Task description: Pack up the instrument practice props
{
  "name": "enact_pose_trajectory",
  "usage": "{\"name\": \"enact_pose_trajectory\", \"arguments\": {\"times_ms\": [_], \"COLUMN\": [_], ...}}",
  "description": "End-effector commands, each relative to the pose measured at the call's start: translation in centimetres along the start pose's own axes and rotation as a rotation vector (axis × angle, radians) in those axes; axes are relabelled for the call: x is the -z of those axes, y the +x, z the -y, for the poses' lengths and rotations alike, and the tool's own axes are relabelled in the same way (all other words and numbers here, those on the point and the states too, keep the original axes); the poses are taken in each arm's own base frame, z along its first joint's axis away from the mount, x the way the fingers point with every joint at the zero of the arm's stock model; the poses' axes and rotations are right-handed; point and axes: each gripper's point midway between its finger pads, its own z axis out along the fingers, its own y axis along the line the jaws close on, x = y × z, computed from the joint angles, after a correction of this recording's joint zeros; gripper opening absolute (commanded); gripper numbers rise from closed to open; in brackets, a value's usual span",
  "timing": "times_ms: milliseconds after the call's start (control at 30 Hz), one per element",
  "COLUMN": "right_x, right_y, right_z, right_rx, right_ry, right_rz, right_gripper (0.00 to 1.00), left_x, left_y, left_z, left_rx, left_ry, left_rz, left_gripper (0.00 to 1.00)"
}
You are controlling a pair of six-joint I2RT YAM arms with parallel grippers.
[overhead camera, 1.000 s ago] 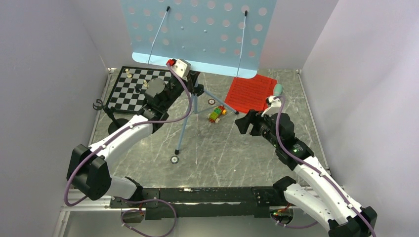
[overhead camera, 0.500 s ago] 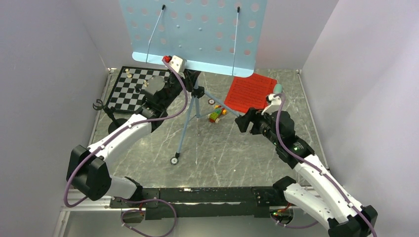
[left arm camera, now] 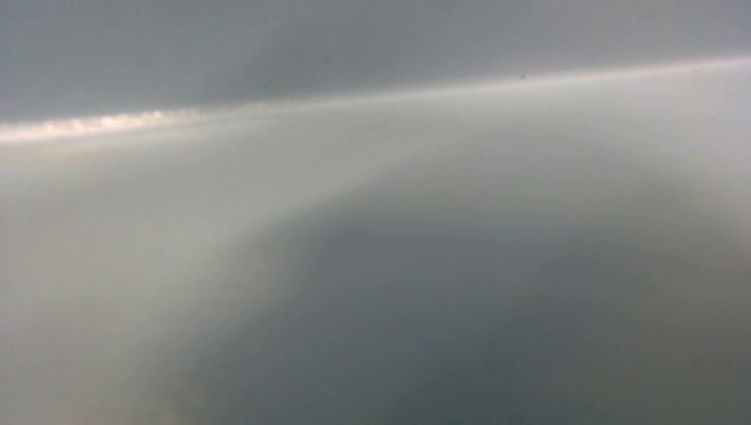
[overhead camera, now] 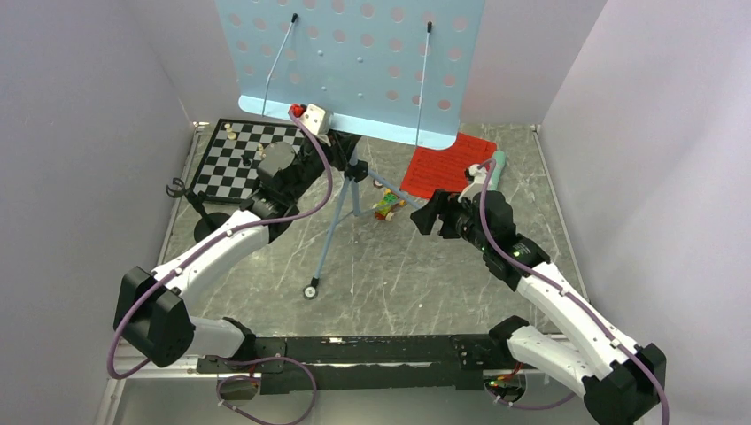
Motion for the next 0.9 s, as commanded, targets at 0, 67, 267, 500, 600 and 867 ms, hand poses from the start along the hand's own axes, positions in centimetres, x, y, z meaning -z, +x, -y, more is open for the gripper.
{"name": "enact_pose_trajectory", "arguments": {"times_ms": [0,67,267,500,600,867], "right_x": [-0.2,-0.6,-1.5,-2.0,-2.4,-4.3], "right_y": [-3.6,-3.6,-2.9,-2.8,-3.5,-4.1], "right_z": [-3.6,-4.1,-4.9,-6.4,-7.3,-10.4], "right_rx": [-0.076,-0.102,-0.168,-0.244,-0.265,-0.320], "right_ry": [-0.123,-0.144,-0.176,-0.250,-0.294,-0.448], "right_rz": [0.085,0.074,0.031,0.012,0.024,-0.032], "right_gripper": [0.93,0.96,0.98,0.98,0.97,0.87], "left_x": [1.4,1.5,1.8,1.7,1.5,1.9], "left_y": [-7.6,-7.2,-6.3,-6.3,-5.8,-3.5], "left_z": [4.6,5.0,5.5,7.0,7.6,7.1], "left_rx": [0.177,0.192,0.246,0.260,0.247,0.212], "left_ry": [0.131,0.133,0.121,0.130,0.136,0.117], "left_rz": [0.217,0.212,0.209,0.206,0.195,0.161], "left_gripper": [0.00,0.00,0.00,0.00,0.00,0.00]}}
